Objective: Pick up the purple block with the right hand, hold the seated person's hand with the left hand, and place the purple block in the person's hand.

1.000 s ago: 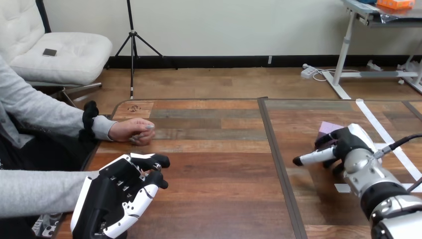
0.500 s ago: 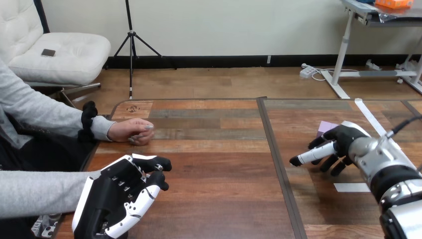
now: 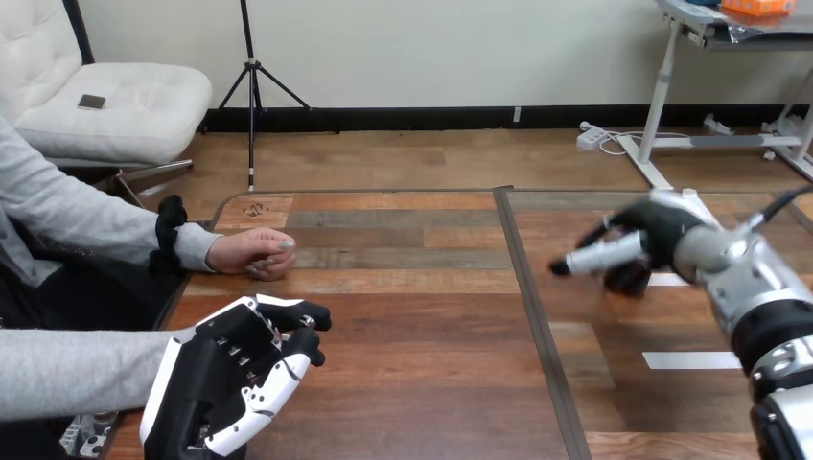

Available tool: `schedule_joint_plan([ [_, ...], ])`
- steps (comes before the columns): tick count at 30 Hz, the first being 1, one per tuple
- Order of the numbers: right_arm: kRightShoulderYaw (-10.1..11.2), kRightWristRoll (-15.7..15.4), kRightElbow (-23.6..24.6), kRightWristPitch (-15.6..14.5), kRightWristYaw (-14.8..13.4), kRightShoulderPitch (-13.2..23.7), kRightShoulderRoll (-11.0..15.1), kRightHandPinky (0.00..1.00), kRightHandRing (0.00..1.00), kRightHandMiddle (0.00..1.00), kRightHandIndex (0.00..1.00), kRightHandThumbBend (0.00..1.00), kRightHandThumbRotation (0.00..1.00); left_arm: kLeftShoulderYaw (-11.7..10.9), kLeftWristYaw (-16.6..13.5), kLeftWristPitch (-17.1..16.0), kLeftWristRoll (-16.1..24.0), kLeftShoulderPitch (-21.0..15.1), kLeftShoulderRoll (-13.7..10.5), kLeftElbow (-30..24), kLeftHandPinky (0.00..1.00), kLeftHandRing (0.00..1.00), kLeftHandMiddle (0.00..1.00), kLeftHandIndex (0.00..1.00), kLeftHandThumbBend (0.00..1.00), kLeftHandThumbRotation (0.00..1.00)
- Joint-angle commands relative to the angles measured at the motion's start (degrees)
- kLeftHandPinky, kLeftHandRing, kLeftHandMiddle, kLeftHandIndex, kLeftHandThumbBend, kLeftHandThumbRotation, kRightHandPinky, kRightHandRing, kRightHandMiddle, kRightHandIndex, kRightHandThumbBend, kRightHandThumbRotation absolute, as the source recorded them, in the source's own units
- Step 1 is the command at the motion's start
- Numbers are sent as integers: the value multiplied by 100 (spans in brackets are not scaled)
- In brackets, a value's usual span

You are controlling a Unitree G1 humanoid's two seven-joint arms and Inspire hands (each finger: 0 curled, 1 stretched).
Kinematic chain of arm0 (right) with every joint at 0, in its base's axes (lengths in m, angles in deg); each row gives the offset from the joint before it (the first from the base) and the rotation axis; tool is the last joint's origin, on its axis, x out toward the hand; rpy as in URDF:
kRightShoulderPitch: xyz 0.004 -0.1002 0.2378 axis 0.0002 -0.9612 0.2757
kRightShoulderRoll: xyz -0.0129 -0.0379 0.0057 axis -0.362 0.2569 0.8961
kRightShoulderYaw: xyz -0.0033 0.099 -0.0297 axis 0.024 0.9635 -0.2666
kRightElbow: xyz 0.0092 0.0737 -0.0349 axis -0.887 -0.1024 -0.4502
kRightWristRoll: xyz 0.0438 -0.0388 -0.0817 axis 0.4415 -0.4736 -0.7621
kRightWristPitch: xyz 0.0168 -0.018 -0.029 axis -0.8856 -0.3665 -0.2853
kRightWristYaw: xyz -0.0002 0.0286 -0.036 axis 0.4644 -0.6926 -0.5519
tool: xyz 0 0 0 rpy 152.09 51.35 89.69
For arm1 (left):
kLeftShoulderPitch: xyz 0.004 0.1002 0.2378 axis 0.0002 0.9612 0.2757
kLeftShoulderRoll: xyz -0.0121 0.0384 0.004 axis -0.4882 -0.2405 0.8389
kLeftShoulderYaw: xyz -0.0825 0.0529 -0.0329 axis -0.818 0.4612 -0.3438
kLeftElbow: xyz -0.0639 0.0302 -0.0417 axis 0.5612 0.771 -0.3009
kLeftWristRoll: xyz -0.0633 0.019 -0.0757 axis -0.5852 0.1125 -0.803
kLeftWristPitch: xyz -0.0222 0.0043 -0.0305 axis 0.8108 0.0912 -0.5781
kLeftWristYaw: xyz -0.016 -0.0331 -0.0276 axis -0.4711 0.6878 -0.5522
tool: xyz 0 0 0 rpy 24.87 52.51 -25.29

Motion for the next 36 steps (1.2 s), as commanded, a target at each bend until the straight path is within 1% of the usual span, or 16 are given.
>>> schedule_joint_plan([
  [1, 233, 231, 436, 275, -60, 450, 160, 40, 42, 46, 50, 90, 23, -38, -34, -143, 38, -351, 29, -40, 46, 63, 60, 46, 40, 15],
  [4, 229, 250, 489, 258, -17, 468, 199, 41, 43, 47, 50, 88, 28, -28, -49, -126, 43, -350, 33, -51, 46, 62, 59, 46, 39, 13],
  [11, 190, 227, 610, 165, 100, 538, 286, 40, 44, 47, 48, 86, 35, -15, -53, -131, 39, -352, 36, -47, 45, 62, 59, 46, 39, 10],
  [14, 164, 191, 673, 138, 123, 566, 327, 40, 44, 48, 48, 85, 37, -26, -60, -191, 60, -370, 40, -7, 45, 61, 59, 46, 39, 9],
  [18, 113, 102, 768, 191, 77, 584, 385, 39, 44, 47, 46, 84, 37, -48, -63, -270, 95, -397, 22, 54, 45, 61, 58, 46, 39, 9],
  [23, 113, 51, 867, 246, 4, 590, 431, 38, 43, 46, 44, 82, 38, -61, -95, -276, 138, -398, -1, 68, 44, 60, 58, 46, 41, 9],
  [26, 175, 77, 877, 334, -78, 596, 447, 38, 42, 45, 44, 81, 38, -60, -93, -262, 137, -397, -12, 63, 44, 60, 58, 46, 42, 10],
  [29, 229, 91, 811, 502, -299, 616, 449, 37, 42, 45, 43, 81, 38, -55, -74, -255, 103, -414, -7, 81, 44, 59, 58, 46, 42, 10],
  [30, 270, 124, 761, 595, -389, 623, 444, 37, 41, 45, 43, 81, 38, -50, -58, -247, 82, -417, -6, 84, 44, 59, 58, 46, 42, 10],
  [35, 407, 281, 575, 903, -643, 645, 417, 38, 42, 46, 45, 82, 36, -36, 0, -241, 27, -434, -8, 109, 43, 60, 58, 45, 40, 10],
  [36, 425, 303, 519, 1009, -718, 650, 415, 38, 43, 47, 45, 82, 36, -33, 18, -245, 7, -445, -5, 122, 43, 60, 58, 45, 40, 9],
])
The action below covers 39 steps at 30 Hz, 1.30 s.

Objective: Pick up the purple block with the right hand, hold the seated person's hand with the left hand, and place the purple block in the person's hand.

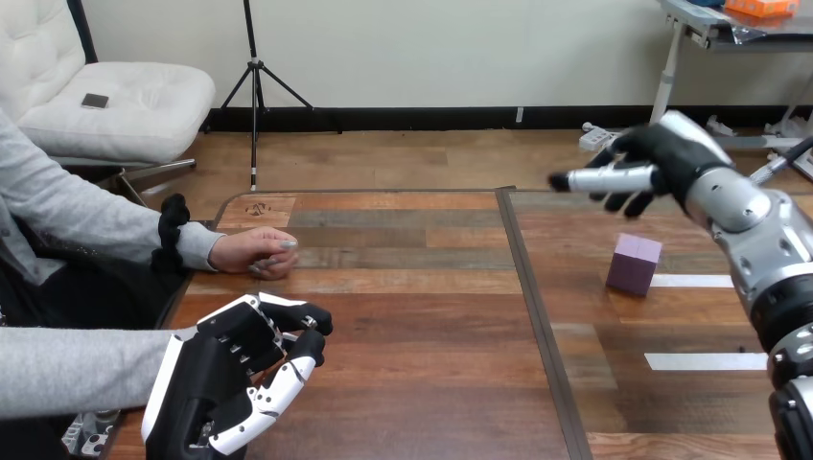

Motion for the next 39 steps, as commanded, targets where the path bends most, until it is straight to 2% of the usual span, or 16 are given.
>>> schedule_joint_plan([
  [1, 246, 140, -68, 484, -388, 503, 165, 39, 43, 47, 46, 82, 35, -32, 79, -111, -112, -393, 1, 25, 43, 60, 58, 45, 40, 9],
  [8, 139, -5, -347, 782, -659, 589, 197, 43, 50, 54, 54, 80, 37, -45, 115, -196, -82, -426, 2, 81, 42, 60, 58, 45, 38, 7],
  [14, 24, -163, -570, 710, -805, 717, 191, 49, 61, 65, 68, 82, 44, -52, 74, -148, -44, -401, -3, 38, 42, 60, 58, 45, 39, 7],
  [18, -60, -307, -719, 611, -951, 798, 171, 51, 65, 69, 74, 86, 46, -65, 90, -202, -41, -415, -16, 80, 42, 60, 58, 45, 39, 7],
  [21, -89, -375, -803, 586, -1021, 831, 159, 49, 64, 69, 78, 90, 47, -74, 79, -237, -9, -410, -27, 96, 42, 59, 57, 45, 39, 7],
  [24, -119, -422, -870, 585, -1060, 856, 153, 47, 62, 68, 81, 93, 46, -80, 48, -238, 35, -386, -39, 80, 42, 59, 57, 45, 40, 7],
  [29, -190, -523, -956, 545, -1118, 894, 149, 47, 64, 70, 83, 97, 45, -84, -11, -200, 88, -334, -47, 20, 42, 58, 57, 45, 41, 8],
  [36, -227, -612, -1048, 482, -1150, 938, 128, 50, 69, 74, 85, 100, 47, -69, 39, -211, -10, -276, -58, -24, 42, 58, 57, 45, 42, 9],
  [39, -235, -636, -1068, 479, -1164, 944, 117, 55, 73, 78, 85, 100, 47, -70, 79, -219, -65, -257, -63, -27, 42, 58, 57, 45, 42, 9],
])
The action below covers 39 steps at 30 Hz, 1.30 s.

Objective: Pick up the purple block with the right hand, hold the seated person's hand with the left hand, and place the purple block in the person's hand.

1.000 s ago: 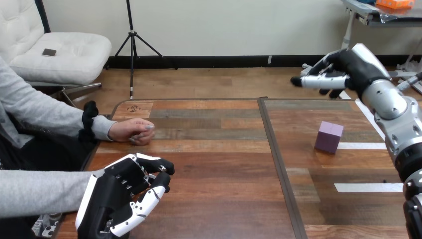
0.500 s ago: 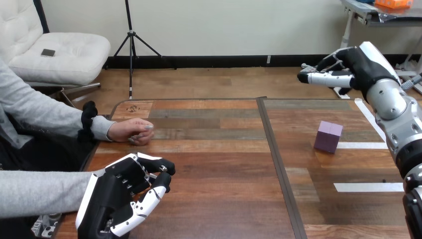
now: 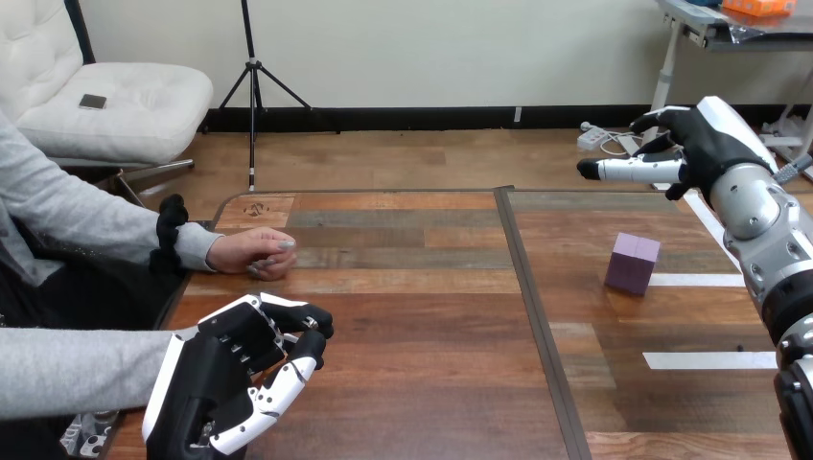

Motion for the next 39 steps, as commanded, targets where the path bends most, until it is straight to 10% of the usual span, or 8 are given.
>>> schedule_joint_plan([
  [1, -57, -61, -29, 19, -176, 610, 26, 56, 74, 79, 85, 100, 46, -60, 66, -134, -94, -216, -57, -109, 42, 58, 57, 45, 42, 9],
  [39, -407, -364, -252, -168, -170, 323, -458, 89, 99, 100, 98, 100, 36, -137, 304, -26, -283, -187, -160, -148, 45, 60, 59, 47, 42, 21],
])
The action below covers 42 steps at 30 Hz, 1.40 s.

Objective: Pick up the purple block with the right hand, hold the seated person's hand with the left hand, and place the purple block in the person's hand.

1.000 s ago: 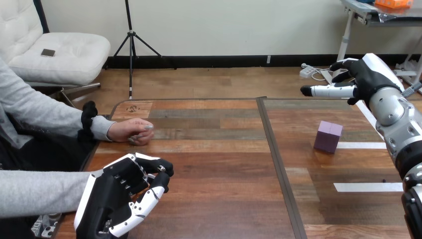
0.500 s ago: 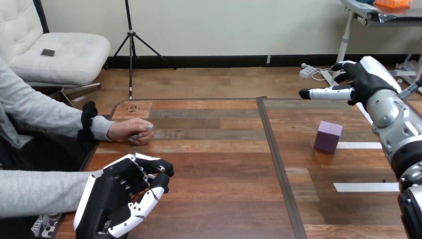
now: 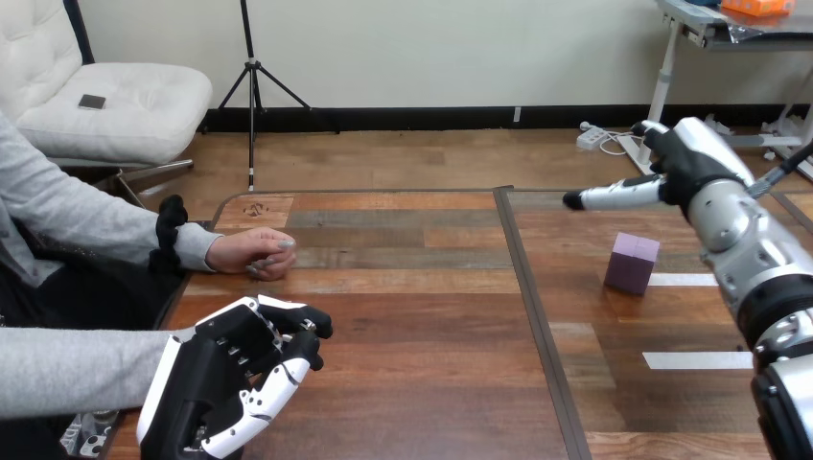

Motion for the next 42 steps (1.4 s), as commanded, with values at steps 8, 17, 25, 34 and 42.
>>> schedule_joint_plan([
  [8, -303, -248, -49, -6, -89, 175, -238, 96, 100, 100, 100, 100, 37, -75, 109, 123, -152, -197, -136, -196, 45, 61, 59, 47, 45, 22],
  [17, -584, -489, -82, -135, -92, 51, -325, 100, 100, 100, 100, 100, 46, -73, 172, 274, -154, -167, -203, -288, 47, 63, 60, 48, 49, 24],
  [25, -668, -513, -81, -201, -75, -47, -370, 100, 100, 100, 100, 100, 58, -91, 183, 219, -63, -172, -202, -276, 47, 63, 61, 48, 48, 25],
  [34, -770, -582, -77, -228, -47, -125, -366, 100, 100, 100, 100, 100, 75, -98, 251, 159, -71, -196, -214, -223, 48, 63, 61, 48, 42, 25],
  [42, -908, -688, -82, -222, -41, -186, -343, 100, 100, 100, 100, 100, 88, -118, 361, 241, -171, -217, -225, -209, 48, 64, 61, 48, 42, 26],
])
